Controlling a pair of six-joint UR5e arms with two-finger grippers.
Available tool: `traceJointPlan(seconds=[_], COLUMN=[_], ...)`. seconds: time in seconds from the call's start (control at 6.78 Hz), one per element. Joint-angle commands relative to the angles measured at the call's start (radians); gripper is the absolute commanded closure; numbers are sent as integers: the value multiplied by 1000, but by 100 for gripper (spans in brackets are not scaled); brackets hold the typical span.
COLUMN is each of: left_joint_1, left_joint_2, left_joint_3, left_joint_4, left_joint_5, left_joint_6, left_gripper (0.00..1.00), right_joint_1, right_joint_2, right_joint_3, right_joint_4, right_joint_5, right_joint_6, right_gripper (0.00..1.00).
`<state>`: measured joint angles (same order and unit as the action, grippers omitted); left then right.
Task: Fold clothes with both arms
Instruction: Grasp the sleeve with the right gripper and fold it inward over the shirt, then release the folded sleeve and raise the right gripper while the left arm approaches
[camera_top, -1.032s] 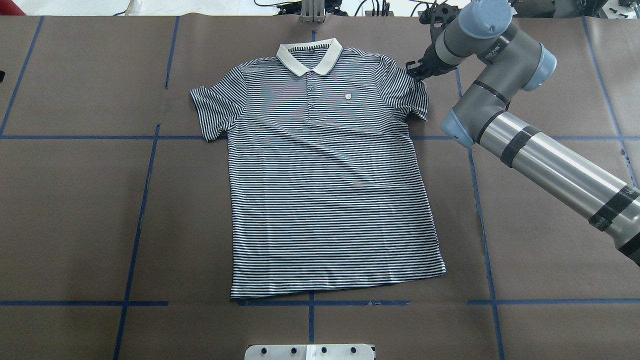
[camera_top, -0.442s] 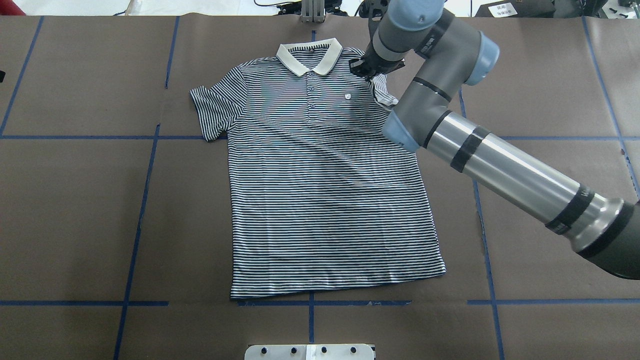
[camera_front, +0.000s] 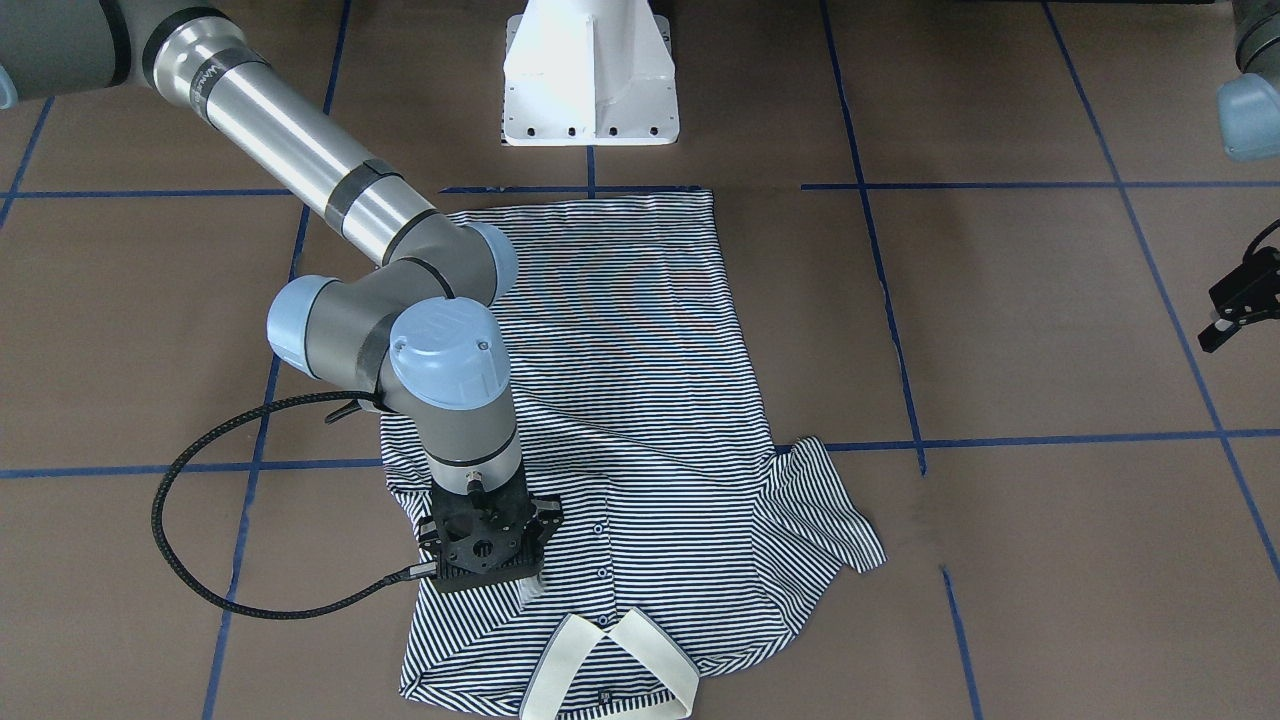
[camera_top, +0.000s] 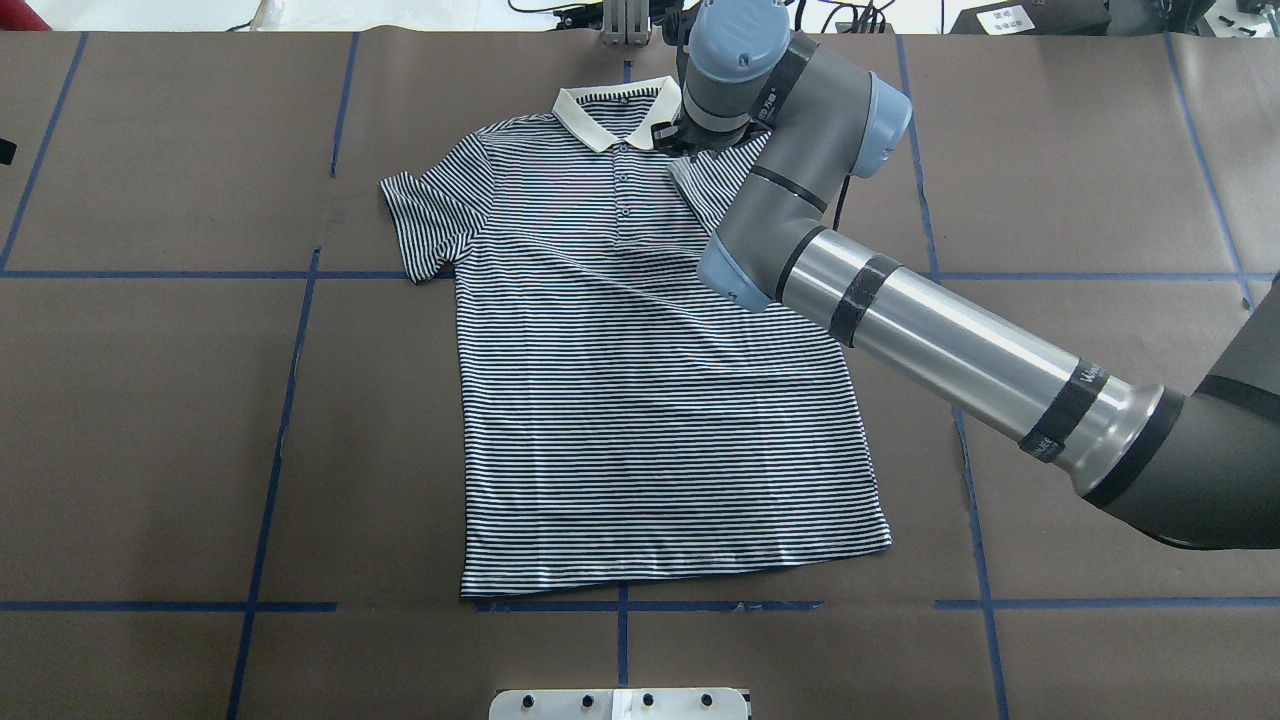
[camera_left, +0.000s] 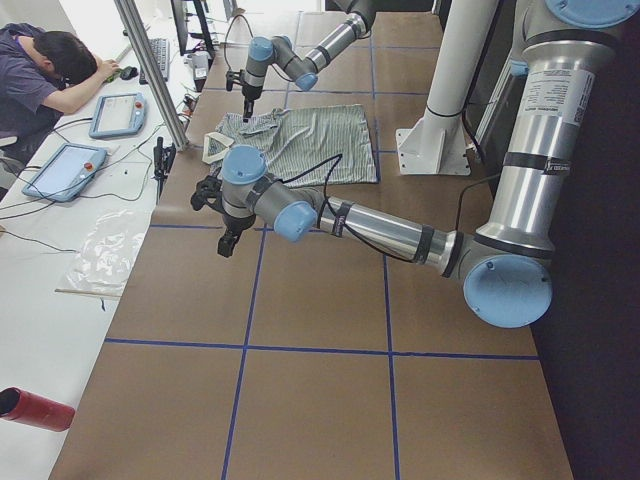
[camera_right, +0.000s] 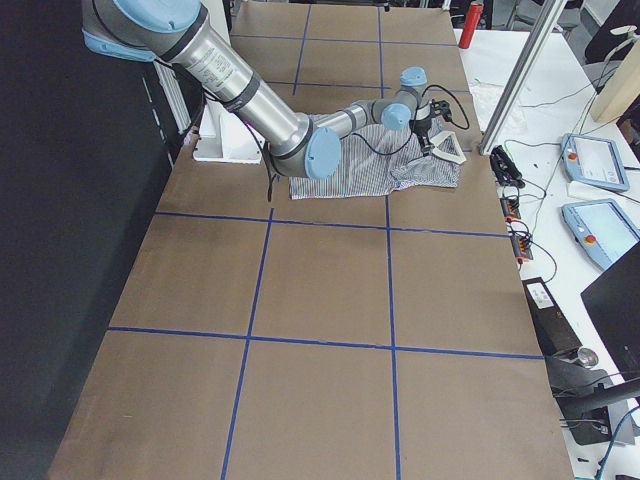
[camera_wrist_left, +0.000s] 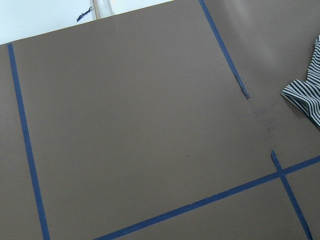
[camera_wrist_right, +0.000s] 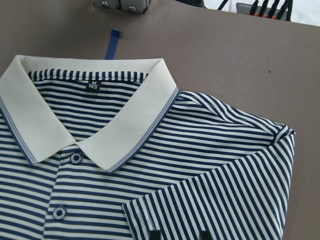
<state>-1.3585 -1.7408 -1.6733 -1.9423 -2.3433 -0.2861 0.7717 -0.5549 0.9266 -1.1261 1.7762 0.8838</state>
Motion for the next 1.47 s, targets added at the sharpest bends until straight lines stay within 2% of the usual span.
traceJointPlan(seconds=[0.0, 0.15, 0.29, 0.44, 0.59, 0.74, 0.88, 1.03, 1.18, 1.33], left_joint_1=[18, 65, 158, 247, 339, 434, 470, 476, 478, 484], left_joint_2=[-31, -78, -142, -195, -235, -273, -346, -393, -431, -491], left_joint_3=[6, 13, 14, 11, 15, 41, 140, 264, 408, 531], left_joint_4=[-1, -1, -1, -1, -1, -1, -10, -96, -221, -290], left_joint_5=[4, 15, 92, 155, 244, 386, 453, 505, 545, 573], left_joint_6=[-18, -121, -298, -485, -646, -779, -854, -890, -897, -924], left_gripper=[0, 0, 0, 0, 0, 0, 0, 0, 0, 0], right_joint_1=[6, 36, 72, 92, 116, 130, 152, 196, 230, 233], right_joint_2=[0, -3, -57, -110, -114, -112, -114, -169, -233, -261], right_joint_3=[-5, 6, 73, 150, 197, 263, 306, 320, 324, 325], right_joint_4=[35, 34, 32, 19, -107, -283, -376, -357, -262, -248], right_joint_5=[24, 105, 185, 221, 262, 253, 259, 360, 440, 439], right_joint_6=[0, -21, -35, -42, -107, -331, -394, -397, -394, -388], right_gripper=[0, 0, 0, 0, 0, 0, 0, 0, 0, 0])
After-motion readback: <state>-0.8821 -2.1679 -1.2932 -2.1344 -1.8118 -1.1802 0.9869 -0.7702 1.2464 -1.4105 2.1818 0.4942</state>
